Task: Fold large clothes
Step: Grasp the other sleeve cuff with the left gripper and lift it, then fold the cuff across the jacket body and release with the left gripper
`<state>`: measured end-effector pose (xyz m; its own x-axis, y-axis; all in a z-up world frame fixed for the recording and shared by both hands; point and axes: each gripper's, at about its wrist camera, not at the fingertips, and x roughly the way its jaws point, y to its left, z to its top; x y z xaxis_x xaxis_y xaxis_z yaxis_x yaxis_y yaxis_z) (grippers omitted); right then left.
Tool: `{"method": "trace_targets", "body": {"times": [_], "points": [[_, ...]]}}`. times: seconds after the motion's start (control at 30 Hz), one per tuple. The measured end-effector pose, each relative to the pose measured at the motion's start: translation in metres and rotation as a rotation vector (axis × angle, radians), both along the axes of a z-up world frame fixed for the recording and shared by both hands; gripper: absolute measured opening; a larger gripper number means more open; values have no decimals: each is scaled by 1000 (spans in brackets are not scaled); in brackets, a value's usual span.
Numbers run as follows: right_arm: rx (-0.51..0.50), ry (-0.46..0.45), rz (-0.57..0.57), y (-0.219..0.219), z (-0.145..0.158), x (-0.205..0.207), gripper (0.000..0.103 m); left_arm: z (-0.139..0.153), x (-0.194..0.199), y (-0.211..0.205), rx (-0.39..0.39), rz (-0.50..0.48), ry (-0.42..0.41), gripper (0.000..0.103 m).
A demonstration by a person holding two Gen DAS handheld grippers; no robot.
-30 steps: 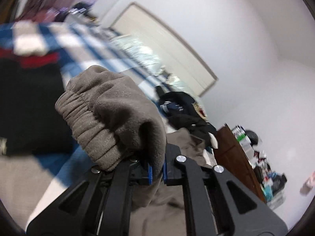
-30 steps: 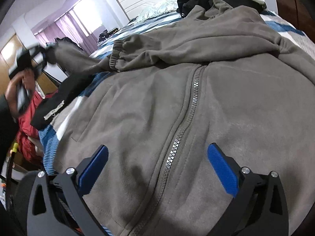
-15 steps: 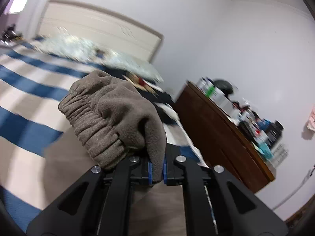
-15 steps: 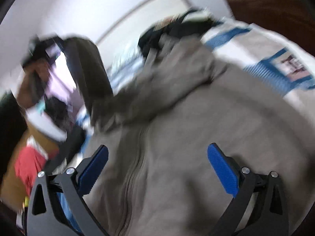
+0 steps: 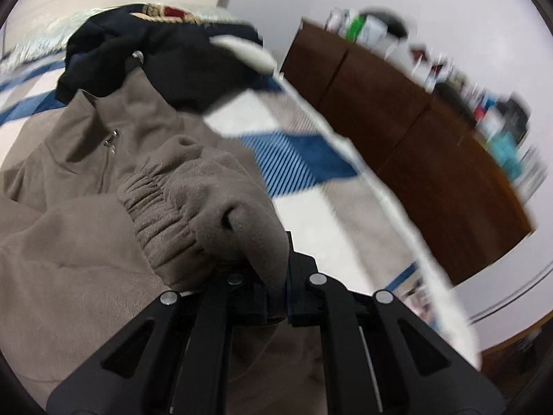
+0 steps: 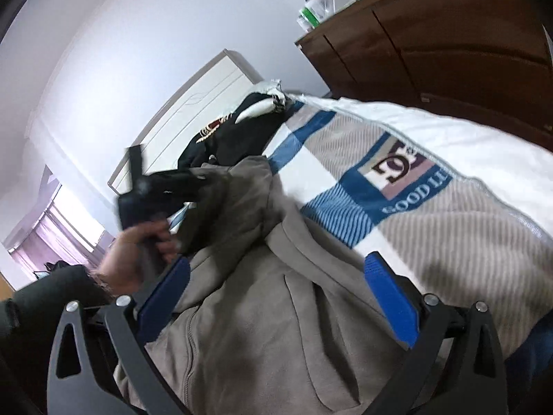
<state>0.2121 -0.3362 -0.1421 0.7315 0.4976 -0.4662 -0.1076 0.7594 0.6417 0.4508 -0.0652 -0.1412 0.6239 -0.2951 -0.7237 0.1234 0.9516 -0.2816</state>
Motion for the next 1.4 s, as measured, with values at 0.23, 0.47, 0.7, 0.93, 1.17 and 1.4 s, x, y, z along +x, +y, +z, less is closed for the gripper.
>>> {"method": "trace_targets", "body": {"times": [0.23,0.47,0.7,0.93,1.17,1.4], "points": [[-24,2,48,11,-1,2,99,-53,-4,-19,202,-49,119,9],[-25,37,11,3,-9,4,99,-39,-16,-14,150,-60,109,85],[-42,58,2,-1,-20,11,99,6,-54,7,83,-36,64,88],[-67,60,54,12,-22,12,99,17,-165,50,11,-57,67,94],[-106,78,131,44,-26,9,99,3,-266,100,117,-20,96,94],[-195,-76,206,76,-1,-9,99,-25,-331,141,-61,76,104,94]]}}
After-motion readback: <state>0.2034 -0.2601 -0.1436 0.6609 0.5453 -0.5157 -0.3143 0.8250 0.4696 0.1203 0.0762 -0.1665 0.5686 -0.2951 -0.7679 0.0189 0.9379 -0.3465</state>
